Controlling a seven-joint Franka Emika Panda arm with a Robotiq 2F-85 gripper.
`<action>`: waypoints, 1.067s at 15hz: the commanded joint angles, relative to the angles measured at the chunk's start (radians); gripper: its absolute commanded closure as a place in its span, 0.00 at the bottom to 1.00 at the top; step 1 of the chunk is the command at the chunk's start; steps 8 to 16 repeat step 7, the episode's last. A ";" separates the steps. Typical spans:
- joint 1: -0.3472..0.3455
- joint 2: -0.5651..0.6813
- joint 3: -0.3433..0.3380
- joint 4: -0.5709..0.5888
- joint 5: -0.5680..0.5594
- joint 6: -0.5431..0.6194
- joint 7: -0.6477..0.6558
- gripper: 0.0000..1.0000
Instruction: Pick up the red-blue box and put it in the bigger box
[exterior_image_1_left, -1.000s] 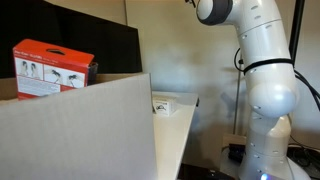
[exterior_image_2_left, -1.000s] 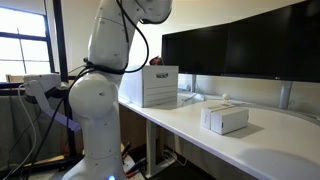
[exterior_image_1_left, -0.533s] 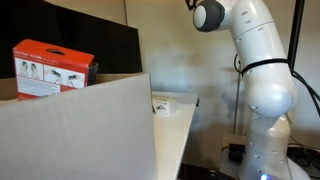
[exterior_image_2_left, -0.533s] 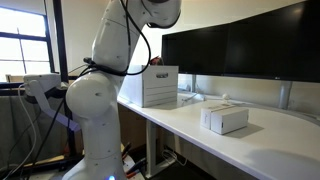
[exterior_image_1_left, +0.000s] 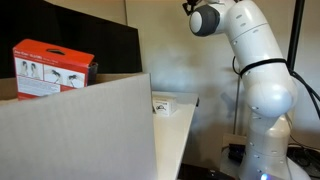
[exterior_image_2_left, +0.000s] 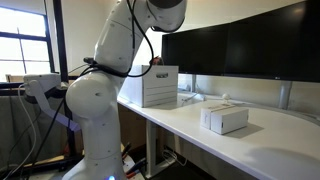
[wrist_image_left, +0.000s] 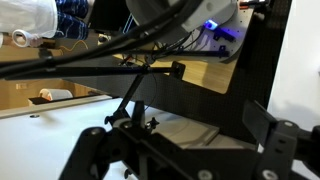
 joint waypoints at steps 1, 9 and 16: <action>-0.005 -0.051 0.007 -0.070 0.023 -0.006 -0.052 0.00; 0.000 -0.028 0.006 -0.029 0.012 -0.002 -0.032 0.00; 0.000 -0.028 0.006 -0.029 0.012 -0.002 -0.032 0.00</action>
